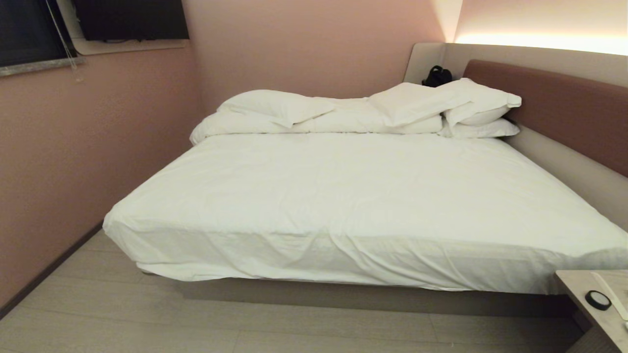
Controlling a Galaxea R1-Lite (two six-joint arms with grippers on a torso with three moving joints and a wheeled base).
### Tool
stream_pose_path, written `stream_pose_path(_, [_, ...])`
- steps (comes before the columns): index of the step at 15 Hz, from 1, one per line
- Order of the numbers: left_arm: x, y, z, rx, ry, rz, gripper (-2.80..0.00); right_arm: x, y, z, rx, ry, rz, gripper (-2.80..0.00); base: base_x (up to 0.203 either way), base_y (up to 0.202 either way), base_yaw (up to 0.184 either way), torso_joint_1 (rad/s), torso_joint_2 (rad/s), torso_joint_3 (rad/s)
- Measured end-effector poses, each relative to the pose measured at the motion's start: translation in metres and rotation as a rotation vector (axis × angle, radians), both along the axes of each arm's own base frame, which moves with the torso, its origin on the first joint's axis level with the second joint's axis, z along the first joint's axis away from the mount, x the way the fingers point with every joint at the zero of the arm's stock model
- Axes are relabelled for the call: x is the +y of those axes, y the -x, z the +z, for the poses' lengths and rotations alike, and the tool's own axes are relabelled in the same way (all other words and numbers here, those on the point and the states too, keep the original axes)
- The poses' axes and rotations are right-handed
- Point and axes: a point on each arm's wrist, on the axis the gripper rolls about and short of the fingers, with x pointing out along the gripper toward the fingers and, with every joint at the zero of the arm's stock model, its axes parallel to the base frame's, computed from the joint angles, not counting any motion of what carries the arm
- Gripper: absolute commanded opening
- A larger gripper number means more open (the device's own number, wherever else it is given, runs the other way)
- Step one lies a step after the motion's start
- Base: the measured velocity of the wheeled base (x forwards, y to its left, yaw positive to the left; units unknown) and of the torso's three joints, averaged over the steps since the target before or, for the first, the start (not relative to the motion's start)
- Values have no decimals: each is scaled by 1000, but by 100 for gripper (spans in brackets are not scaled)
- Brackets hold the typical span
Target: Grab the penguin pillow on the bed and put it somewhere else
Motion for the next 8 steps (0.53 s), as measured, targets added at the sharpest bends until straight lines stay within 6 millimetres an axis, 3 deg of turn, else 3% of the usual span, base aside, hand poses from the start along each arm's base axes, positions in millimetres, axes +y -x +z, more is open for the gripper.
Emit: stream_pose_path(8, [0, 0, 0, 0, 0, 0, -280, -10, 4, -14, 23, 20, -5, -280, 0, 0, 0, 0, 0, 0])
